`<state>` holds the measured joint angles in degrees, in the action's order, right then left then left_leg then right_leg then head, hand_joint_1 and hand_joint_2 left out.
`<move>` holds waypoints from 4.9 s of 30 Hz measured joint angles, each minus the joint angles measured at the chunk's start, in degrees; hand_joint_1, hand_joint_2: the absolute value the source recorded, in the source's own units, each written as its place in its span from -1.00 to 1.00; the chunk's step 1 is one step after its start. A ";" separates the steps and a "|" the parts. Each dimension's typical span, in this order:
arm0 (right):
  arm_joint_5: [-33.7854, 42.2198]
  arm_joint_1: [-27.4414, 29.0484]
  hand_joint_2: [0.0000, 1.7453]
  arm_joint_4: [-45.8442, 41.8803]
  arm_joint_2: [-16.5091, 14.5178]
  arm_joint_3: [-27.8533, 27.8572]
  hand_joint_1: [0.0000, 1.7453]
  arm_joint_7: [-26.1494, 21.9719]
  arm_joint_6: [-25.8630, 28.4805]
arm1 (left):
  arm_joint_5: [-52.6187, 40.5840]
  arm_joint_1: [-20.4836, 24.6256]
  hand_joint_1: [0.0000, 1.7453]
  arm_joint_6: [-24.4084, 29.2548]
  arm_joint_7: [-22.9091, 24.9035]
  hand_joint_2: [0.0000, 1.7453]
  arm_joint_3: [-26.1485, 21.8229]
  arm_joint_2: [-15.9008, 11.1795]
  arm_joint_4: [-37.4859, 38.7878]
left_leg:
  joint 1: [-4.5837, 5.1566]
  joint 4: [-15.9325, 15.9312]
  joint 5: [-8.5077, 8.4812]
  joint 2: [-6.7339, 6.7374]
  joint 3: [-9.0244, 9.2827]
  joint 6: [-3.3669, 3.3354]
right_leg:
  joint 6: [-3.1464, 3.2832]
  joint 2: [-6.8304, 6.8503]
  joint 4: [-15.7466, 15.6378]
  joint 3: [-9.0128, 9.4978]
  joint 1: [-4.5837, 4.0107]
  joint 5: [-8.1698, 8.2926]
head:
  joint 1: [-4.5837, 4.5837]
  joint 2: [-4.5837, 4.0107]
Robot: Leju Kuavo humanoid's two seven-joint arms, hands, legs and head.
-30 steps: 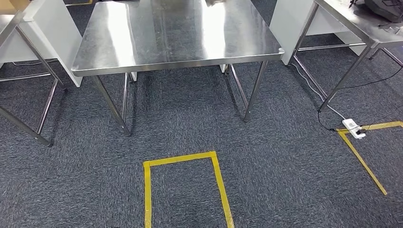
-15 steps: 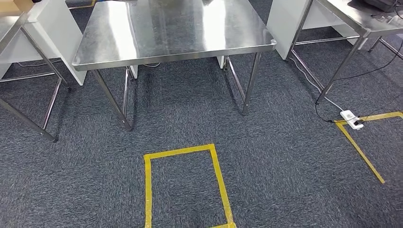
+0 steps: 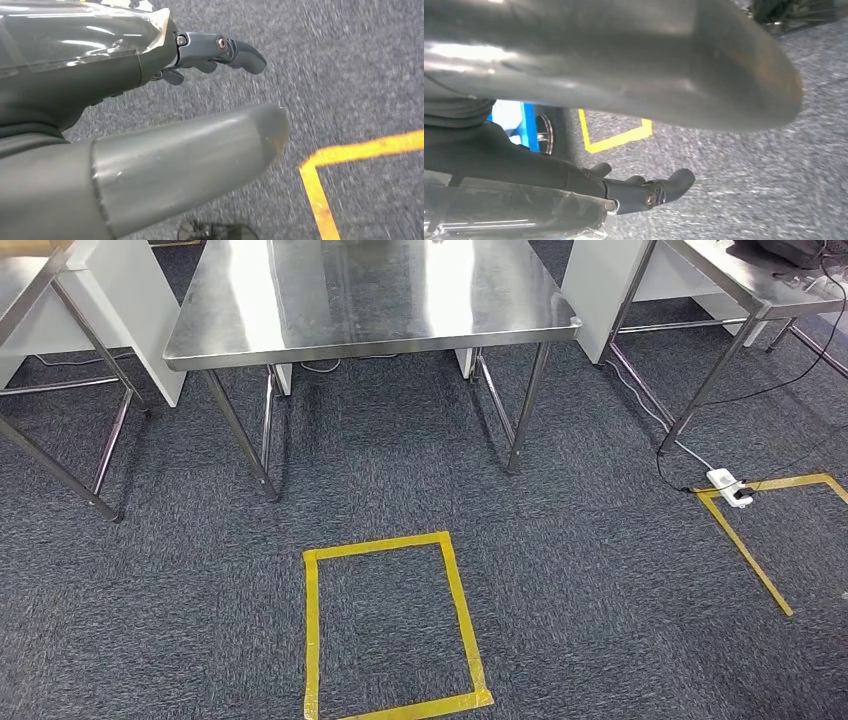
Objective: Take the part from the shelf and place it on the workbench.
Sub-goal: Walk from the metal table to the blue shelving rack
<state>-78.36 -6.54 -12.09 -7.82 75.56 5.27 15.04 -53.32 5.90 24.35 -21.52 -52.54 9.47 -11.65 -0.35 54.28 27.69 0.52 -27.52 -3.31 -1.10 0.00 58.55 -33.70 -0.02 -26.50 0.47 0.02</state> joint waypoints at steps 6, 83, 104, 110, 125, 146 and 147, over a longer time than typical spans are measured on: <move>-0.36 0.09 -1.00 0.00 0.49 -0.03 -1.00 0.17 -0.41 | 0.08 -0.07 -1.00 0.03 -0.10 -1.00 -0.02 0.29 0.00 | -0.13 -0.09 -3.26 0.43 -4.00 0.18 | -1.68 0.00 12.40 -2.38 1.25 -6.29 | -0.44 0.00; 2.63 0.26 -1.00 0.20 0.31 0.24 -1.00 -0.06 -2.50 | -1.91 -0.79 -1.00 2.08 -0.49 -1.00 -0.82 -0.03 -0.07 | -0.61 18.20 8.01 -0.52 -9.56 2.92 | 1.71 -2.40 -1.66 1.45 0.73 0.80 | -0.22 0.00; 2.83 0.28 -1.00 0.29 0.42 0.35 -1.00 -0.10 -3.18 | -2.30 -0.67 -1.00 2.04 -1.05 -1.00 -0.81 0.28 -0.11 | 0.30 1.82 -0.46 6.48 -2.36 1.99 | -1.45 3.56 -2.04 3.21 1.15 -0.84 | -0.76 0.01; 2.82 0.33 -1.00 0.28 0.46 0.35 -1.00 -0.07 -3.16 | -2.41 -0.52 -1.00 2.07 -1.11 -1.00 -0.81 0.30 -0.11 | -0.64 10.76 6.50 0.59 -5.76 3.74 | 1.23 0.00 -2.15 2.58 1.61 0.34 | -0.48 0.00; 2.86 0.48 -1.00 0.33 0.24 0.37 -1.00 -0.05 -3.27 | -2.41 -0.75 -1.00 2.17 -1.07 -1.00 -0.83 0.14 -0.11 | -0.17 0.33 -0.62 -0.63 -1.30 0.14 | 0.18 -1.72 5.56 -3.47 0.72 -1.83 | -0.76 0.00; 2.89 0.68 -1.00 0.35 0.44 0.37 -1.00 0.01 -3.41 | -2.41 -0.92 -1.00 2.25 -1.41 -1.00 -0.83 0.27 -0.11 | -0.70 16.01 7.18 -0.77 -7.88 3.16 | 1.90 -3.30 -2.31 1.92 0.80 1.30 | -0.96 0.00; 2.89 0.68 -1.00 0.35 0.44 0.37 -1.00 0.02 -3.41 | -2.41 -0.92 -1.00 2.25 -1.41 -1.00 -0.83 0.27 -0.11 | -0.70 12.20 4.88 -1.53 -6.06 2.86 | 1.81 -4.12 -2.25 1.91 0.75 1.38 | -0.95 0.00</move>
<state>-75.47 -5.85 -11.74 -7.38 75.93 5.29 11.63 -55.74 4.98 26.60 -22.93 -53.37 9.75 -11.76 -1.06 66.48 32.57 -1.01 -33.57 -0.45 0.71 -4.12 56.30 -31.79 0.73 -25.13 -0.48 0.02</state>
